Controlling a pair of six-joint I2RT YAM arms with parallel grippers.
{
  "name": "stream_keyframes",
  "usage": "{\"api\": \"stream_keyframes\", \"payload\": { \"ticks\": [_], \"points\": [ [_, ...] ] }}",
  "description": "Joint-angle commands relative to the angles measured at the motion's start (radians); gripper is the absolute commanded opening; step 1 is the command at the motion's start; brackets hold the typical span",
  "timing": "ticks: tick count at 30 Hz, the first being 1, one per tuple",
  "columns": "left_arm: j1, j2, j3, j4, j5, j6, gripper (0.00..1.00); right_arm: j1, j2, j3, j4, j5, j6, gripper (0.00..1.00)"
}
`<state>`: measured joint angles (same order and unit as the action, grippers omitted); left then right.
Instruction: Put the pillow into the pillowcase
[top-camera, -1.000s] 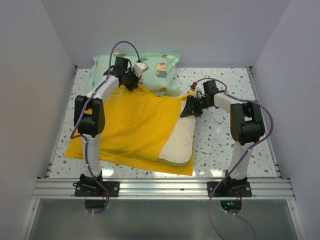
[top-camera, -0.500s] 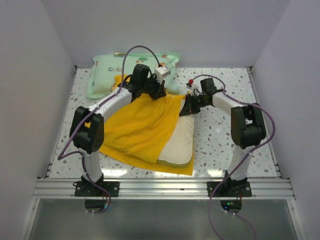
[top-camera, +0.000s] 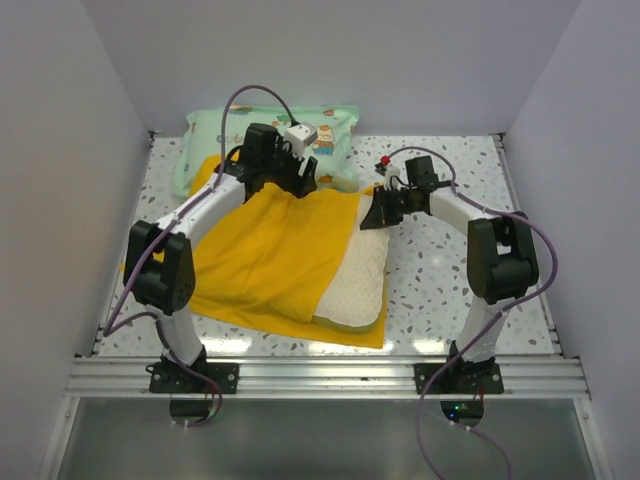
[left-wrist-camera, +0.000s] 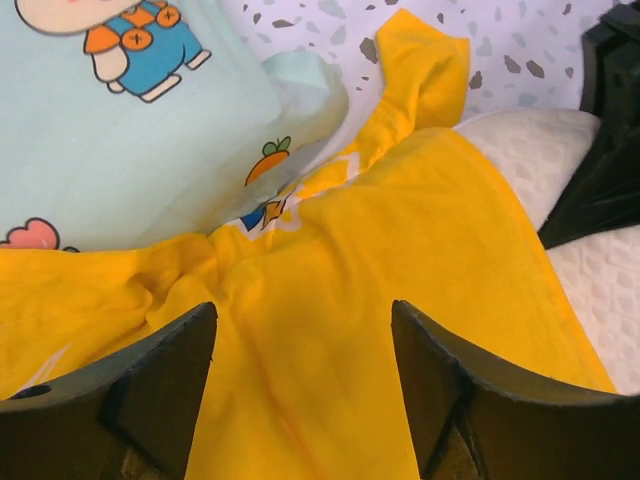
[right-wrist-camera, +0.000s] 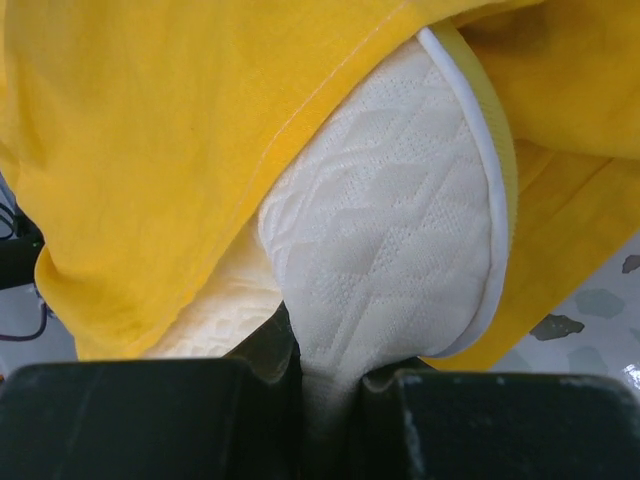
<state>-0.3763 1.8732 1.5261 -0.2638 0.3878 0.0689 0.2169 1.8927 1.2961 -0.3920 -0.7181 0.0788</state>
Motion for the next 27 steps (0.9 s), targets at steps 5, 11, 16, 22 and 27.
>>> {"api": "stream_keyframes", "payload": {
  "ticks": [5,11,16,22,27],
  "points": [
    [-0.101,-0.099,-0.002,-0.061,-0.118,0.088,0.7,0.002,-0.15,-0.144,0.136,-0.087,0.076,0.0],
    [-0.104,0.125,0.146,-0.12,-0.115,-0.035,0.67,0.002,-0.19,-0.19,0.139,-0.081,0.069,0.0],
    [-0.104,0.198,0.143,-0.12,-0.035,-0.057,0.55,0.002,-0.205,-0.212,0.139,-0.075,0.061,0.0],
    [-0.105,0.192,0.071,-0.048,0.06,-0.121,0.0,0.002,-0.204,-0.235,0.157,-0.078,0.071,0.0],
    [-0.144,0.109,0.023,0.118,0.138,-0.214,0.0,0.007,-0.185,-0.245,0.226,-0.092,0.136,0.0]
  ]
}}
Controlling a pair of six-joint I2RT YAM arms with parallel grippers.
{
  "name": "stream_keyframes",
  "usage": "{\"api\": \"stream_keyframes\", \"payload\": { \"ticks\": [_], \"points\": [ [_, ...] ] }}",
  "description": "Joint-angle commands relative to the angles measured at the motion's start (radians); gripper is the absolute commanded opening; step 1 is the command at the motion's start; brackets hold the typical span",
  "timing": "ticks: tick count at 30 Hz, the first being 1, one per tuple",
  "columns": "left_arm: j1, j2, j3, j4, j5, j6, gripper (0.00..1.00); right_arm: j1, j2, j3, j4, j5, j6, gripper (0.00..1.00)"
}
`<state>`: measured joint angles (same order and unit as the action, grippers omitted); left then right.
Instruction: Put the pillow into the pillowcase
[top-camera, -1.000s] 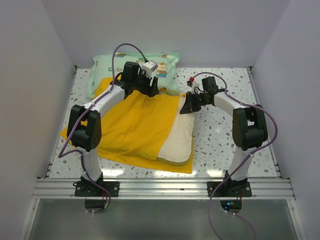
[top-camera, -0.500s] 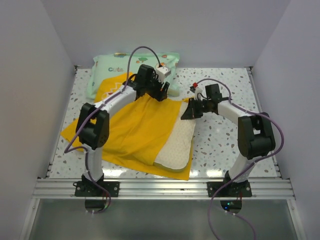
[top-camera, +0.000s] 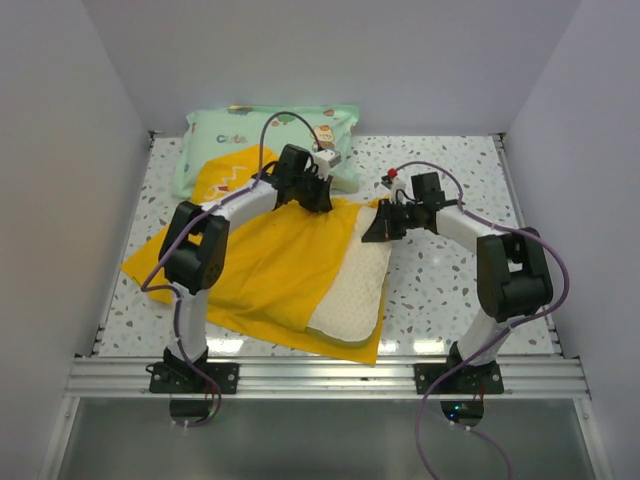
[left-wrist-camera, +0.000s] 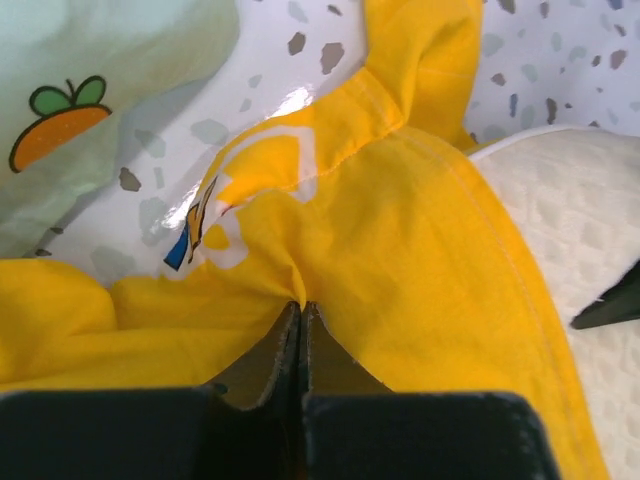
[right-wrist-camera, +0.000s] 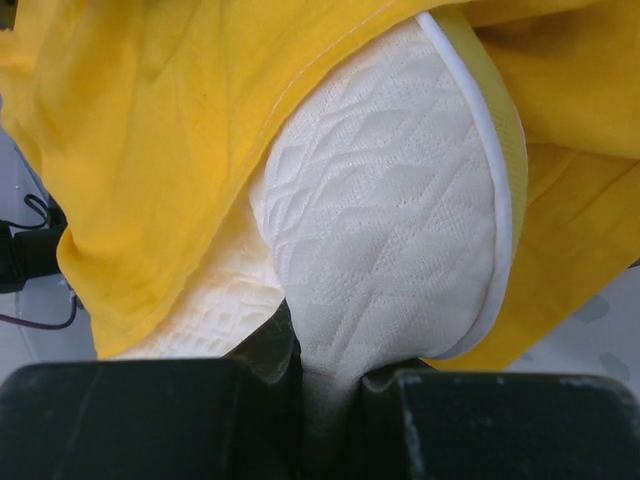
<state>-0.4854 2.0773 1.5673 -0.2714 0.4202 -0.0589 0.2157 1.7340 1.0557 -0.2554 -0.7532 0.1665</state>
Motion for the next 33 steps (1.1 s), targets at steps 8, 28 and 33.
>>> {"api": "stream_keyframes", "payload": {
  "ticks": [8,28,33],
  "points": [
    [-0.119,-0.122,0.013,0.254,0.131,-0.251,0.0,0.017,-0.04,-0.002,0.208,-0.067,0.182,0.0],
    [0.072,-0.414,-0.132,-0.093,0.224,0.262,0.66,-0.09,0.013,0.193,-0.143,0.006,-0.028,0.61],
    [0.133,-0.687,-0.277,-0.739,0.175,1.121,0.66,-0.091,-0.122,0.247,-0.543,0.071,-0.16,0.89]
  ]
}}
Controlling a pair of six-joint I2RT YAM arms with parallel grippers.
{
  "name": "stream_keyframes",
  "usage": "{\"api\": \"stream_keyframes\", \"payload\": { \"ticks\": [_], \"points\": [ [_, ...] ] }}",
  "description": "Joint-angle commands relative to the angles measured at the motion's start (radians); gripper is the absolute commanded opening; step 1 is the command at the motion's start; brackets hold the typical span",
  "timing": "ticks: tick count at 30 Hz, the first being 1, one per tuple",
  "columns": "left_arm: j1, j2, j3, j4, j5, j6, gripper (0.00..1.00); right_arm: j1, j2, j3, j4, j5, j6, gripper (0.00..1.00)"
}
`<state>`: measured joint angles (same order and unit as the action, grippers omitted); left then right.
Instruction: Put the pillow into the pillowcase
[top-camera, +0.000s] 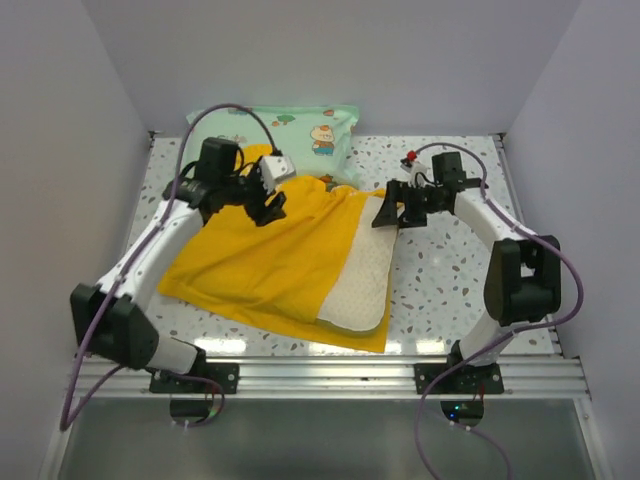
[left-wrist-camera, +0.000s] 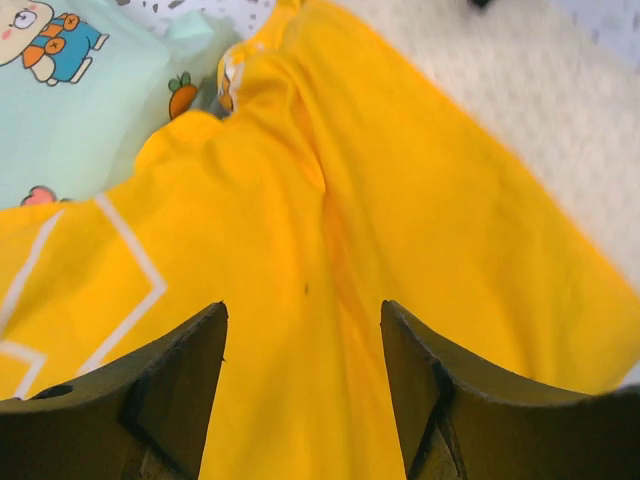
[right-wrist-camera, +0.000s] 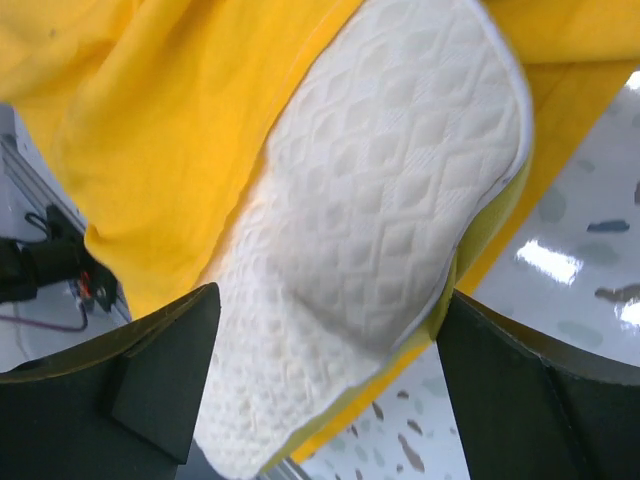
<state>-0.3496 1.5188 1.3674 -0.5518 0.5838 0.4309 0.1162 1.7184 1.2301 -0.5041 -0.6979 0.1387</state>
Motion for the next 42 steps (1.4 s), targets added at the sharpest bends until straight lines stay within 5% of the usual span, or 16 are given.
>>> {"api": "stream_keyframes", "payload": {
  "ticks": [1,6,12,18,22,27,30,34,41,42],
  "points": [
    [-0.003,-0.205,-0.164,-0.571,-0.01,0.708,0.66,0.011,-0.112,0.074,-0.344,0.018,-0.187,0.89],
    [-0.034,-0.399,-0.451,-0.669,-0.156,0.983,0.65,0.02,-0.091,-0.023,-0.505,-0.031,-0.26,0.86],
    [-0.268,-0.468,-0.658,-0.513,-0.298,0.82,0.63,0.033,-0.042,-0.123,-0.51,-0.115,-0.234,0.83],
    [-0.308,-0.447,-0.75,-0.422,-0.312,0.845,0.45,0.025,-0.014,-0.06,-0.332,-0.066,-0.096,0.63],
    [-0.313,-0.439,-0.826,-0.286,-0.364,0.868,0.48,0.005,0.055,0.049,-0.283,-0.086,-0.038,0.56],
    [-0.327,-0.341,-0.815,-0.13,-0.384,0.792,0.66,-0.05,0.052,0.111,-0.361,-0.071,-0.079,0.6],
    [-0.33,-0.283,-0.818,-0.03,-0.391,0.746,0.65,-0.101,0.044,0.112,-0.511,-0.045,-0.201,0.79],
    [-0.364,-0.22,-0.834,0.049,-0.401,0.717,0.56,-0.159,0.055,0.101,-0.68,0.046,-0.318,0.85],
    [-0.437,-0.161,-0.792,0.092,-0.371,0.686,0.0,-0.083,0.133,0.091,-0.765,-0.187,-0.387,0.86],
    [-0.445,-0.157,-0.778,0.09,-0.363,0.677,0.0,-0.026,0.144,0.083,-0.758,-0.205,-0.383,0.84]
  ]
}}
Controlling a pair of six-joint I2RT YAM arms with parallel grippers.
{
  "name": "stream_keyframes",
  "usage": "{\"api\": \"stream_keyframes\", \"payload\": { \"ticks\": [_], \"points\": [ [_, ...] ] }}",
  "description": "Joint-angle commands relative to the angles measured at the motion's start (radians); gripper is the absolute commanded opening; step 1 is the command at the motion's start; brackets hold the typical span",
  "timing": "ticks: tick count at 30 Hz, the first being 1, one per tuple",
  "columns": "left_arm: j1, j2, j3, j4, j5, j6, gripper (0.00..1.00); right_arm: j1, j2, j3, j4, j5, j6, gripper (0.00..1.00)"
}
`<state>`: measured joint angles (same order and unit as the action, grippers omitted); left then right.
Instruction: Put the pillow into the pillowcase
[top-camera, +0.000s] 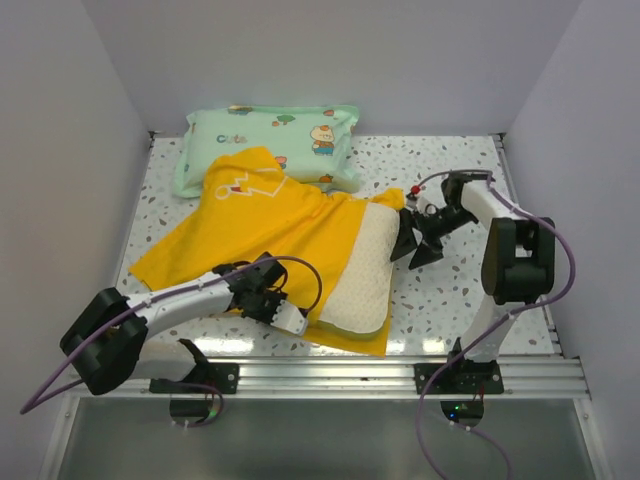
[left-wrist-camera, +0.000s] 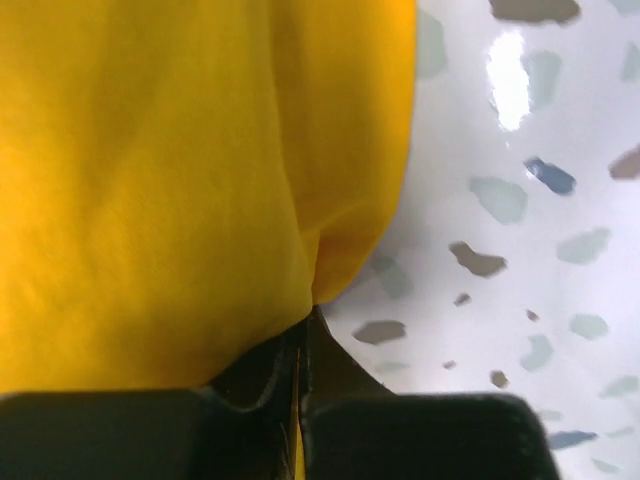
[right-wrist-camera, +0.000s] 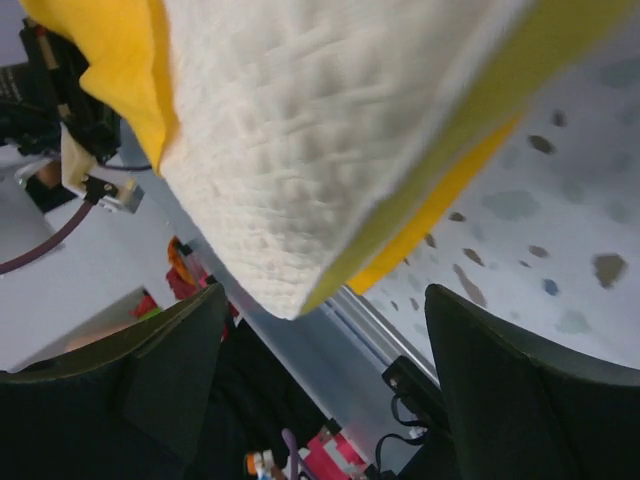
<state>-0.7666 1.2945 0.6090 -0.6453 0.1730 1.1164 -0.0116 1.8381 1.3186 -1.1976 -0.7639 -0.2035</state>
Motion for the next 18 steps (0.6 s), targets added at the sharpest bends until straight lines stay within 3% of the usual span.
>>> {"api": "stream_keyframes", "payload": {
  "ticks": [1,6,7,10,12,13,18],
  "points": [
    [-0.036,0.071,-0.008,0.182,0.055,-0.019,0.0,0.128,0.045,-0.012,-0.044,-0.162,-0.039,0.83],
    [-0.102,0.069,0.075,0.158,0.124,-0.038,0.0,0.241,0.069,-0.096,0.162,-0.31,0.137,0.71],
    [-0.112,0.066,0.086,0.16,0.134,-0.053,0.0,0.254,0.072,-0.107,0.223,-0.316,0.154,0.54],
    [-0.166,0.065,0.139,0.168,0.178,-0.104,0.0,0.271,0.055,-0.169,0.375,-0.348,0.289,0.26],
    [-0.195,0.066,0.179,0.186,0.207,-0.144,0.0,0.275,0.03,-0.196,0.5,-0.356,0.404,0.13],
    [-0.236,0.068,0.192,0.197,0.21,-0.156,0.0,0.275,0.023,-0.203,0.548,-0.353,0.45,0.0],
    [-0.35,0.066,0.259,0.305,0.209,-0.22,0.0,0.314,-0.034,-0.237,0.844,-0.327,0.763,0.0]
  ]
}}
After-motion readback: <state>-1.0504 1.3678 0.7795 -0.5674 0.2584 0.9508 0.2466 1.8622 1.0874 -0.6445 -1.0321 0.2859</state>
